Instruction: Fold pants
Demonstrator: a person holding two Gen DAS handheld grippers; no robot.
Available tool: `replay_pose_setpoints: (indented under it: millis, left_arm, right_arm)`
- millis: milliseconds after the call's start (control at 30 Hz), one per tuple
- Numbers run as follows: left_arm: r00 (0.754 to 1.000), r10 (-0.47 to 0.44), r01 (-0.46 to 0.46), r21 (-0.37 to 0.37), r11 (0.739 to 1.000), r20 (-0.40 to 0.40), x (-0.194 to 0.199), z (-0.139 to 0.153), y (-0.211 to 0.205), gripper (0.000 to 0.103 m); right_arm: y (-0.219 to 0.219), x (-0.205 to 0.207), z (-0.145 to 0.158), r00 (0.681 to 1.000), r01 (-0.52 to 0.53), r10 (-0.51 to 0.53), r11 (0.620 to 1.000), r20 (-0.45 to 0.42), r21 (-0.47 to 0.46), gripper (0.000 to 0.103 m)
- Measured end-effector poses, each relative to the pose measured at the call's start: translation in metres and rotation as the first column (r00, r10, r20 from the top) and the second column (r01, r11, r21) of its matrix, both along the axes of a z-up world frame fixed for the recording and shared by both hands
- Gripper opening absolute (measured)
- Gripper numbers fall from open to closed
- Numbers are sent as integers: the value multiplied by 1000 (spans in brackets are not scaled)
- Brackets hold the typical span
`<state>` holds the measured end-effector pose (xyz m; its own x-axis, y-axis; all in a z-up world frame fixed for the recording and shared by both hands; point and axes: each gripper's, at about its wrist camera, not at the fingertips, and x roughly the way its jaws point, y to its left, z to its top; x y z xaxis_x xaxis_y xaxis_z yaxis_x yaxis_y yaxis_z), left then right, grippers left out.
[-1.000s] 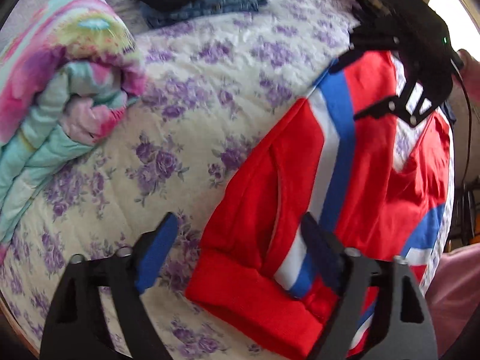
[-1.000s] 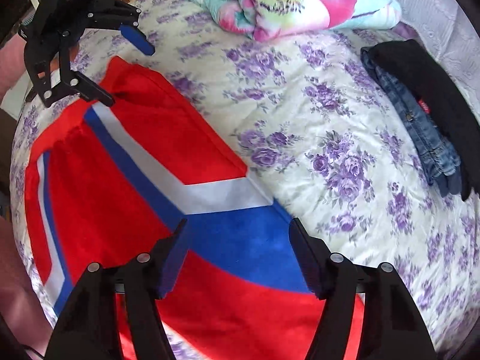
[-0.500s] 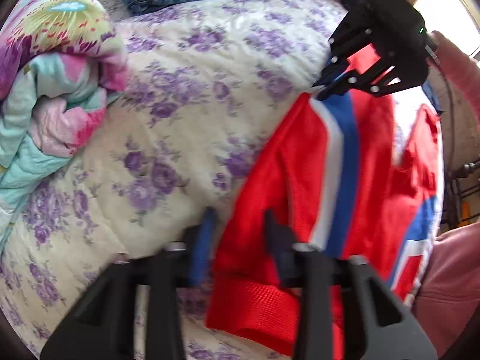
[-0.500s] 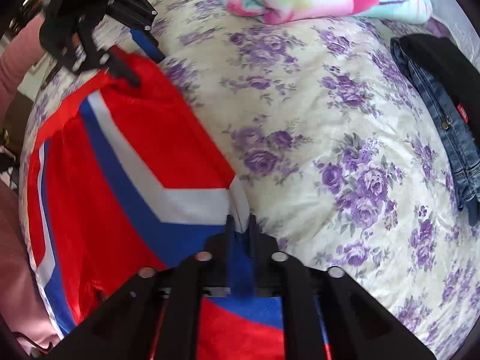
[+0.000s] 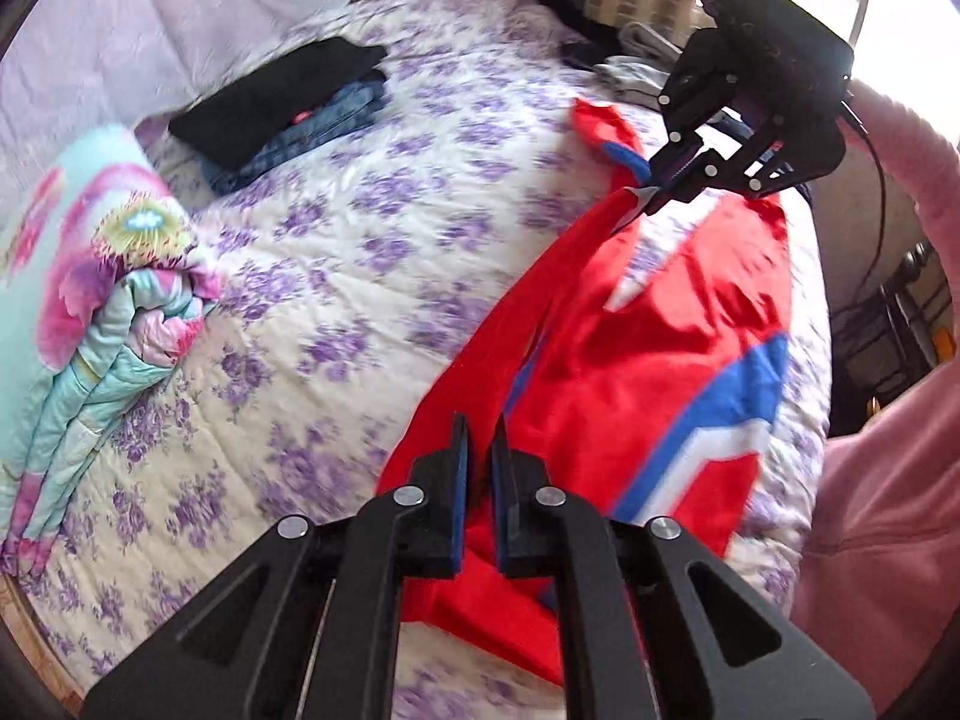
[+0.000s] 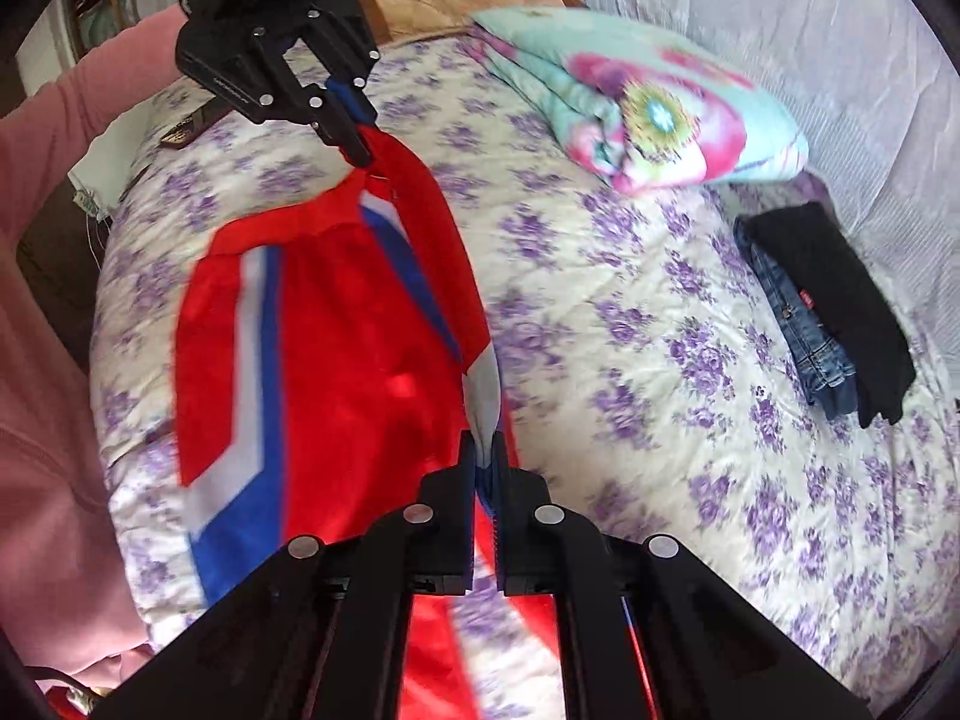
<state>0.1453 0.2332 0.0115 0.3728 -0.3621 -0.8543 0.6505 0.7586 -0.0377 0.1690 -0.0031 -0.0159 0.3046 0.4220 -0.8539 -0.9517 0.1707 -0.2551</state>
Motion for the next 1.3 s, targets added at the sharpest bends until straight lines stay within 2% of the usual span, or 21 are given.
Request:
replay_pose_setpoints:
  millis: [100, 167, 267, 333, 400, 467, 633, 733, 800, 833, 867, 900, 933, 967, 1033, 1067, 1133, 1167, 1233, 1300]
  left_arm:
    - [999, -29, 29, 10, 1000, 37, -44, 1, -10, 5]
    - [998, -45, 44, 9, 999, 53, -73, -8, -17, 5]
    - [998, -50, 49, 22, 999, 45, -103, -28, -21, 5]
    - [999, -46, 45, 39, 998, 20, -115, -46, -26, 5]
    - [999, -41, 41, 49, 998, -3, -123, -63, -30, 5]
    - [999, -34, 34, 61, 998, -12, -131, -76, -32, 6]
    - [1000, 11, -11, 11, 1000, -9, -144, -83, -27, 7]
    - [1000, 24, -24, 31, 999, 1, -149, -93, -30, 10]
    - [999, 34, -35, 50, 998, 29, -154, -93, -33, 15]
    - [999, 35, -36, 43, 998, 30, -158, -88, -36, 33]
    - [999, 34, -35, 24, 999, 38, -164, -80, -38, 56]
    - [997, 32, -33, 9, 999, 71, -171, -69, -41, 65]
    - [994, 29, -29, 0, 1000, 110, -176, -60, -45, 77]
    - [988, 20, -18, -11, 1000, 153, -182, -49, -51, 83]
    - [974, 6, 4, -41, 999, 228, -190, -30, -66, 90]
    - [967, 7, 8, -57, 998, 254, -189, -24, -74, 94]
    - [962, 9, 26, -123, 992, 272, -179, -18, -94, 94]
    - [965, 14, 27, -153, 988, 260, -172, -18, -102, 94]
    - [978, 35, 13, -228, 974, 204, -149, -26, -121, 94]
    - [989, 74, -40, -254, 966, 127, -122, -45, -137, 94]
  right_arm:
    - [-16, -56, -9, 996, -27, 25, 999, 81, 22, 5]
    - [-26, -93, -24, 994, -52, 49, 998, 100, 32, 5]
    - [-31, -135, -56, 990, -51, 47, 998, 133, 24, 5]
    - [-29, -153, -82, 977, -36, 40, 999, 211, -22, 5]
    - [-28, -163, -101, 967, -34, 44, 998, 253, -44, 5]
    - [-28, -169, -115, 967, -30, 41, 998, 252, -47, 5]
    - [-30, -169, -128, 971, 8, -10, 1000, 240, 10, 5]
    - [-29, -172, -140, 966, 29, -34, 999, 256, 24, 11]
    - [-31, -178, -143, 948, 69, -83, 996, 308, 56, 24]
    - [-33, -179, -139, 937, 96, -117, 992, 329, 79, 46]
    - [-38, -180, -133, 931, 124, -157, 985, 330, 119, 63]
    - [-45, -181, -124, 943, 138, -182, 976, 280, 169, 68]
    - [-55, -178, -111, 959, 159, -206, 959, 193, 234, 69]
    - [-64, -173, -101, 961, 200, -245, 937, 128, 288, 70]
    - [-81, -157, -82, 933, 328, -359, 871, 16, 365, 73]
    - [-92, -148, -72, 900, 403, -436, 817, -16, 412, 79]
    - [-114, -132, -56, 824, 515, -562, 694, -69, 504, 93]
    - [-122, -122, -50, 794, 558, -597, 643, -113, 524, 93]
    - [-135, -99, -43, 737, 648, -641, 579, -216, 494, 93]
    - [-146, -76, -40, 668, 727, -682, 509, -299, 462, 93]
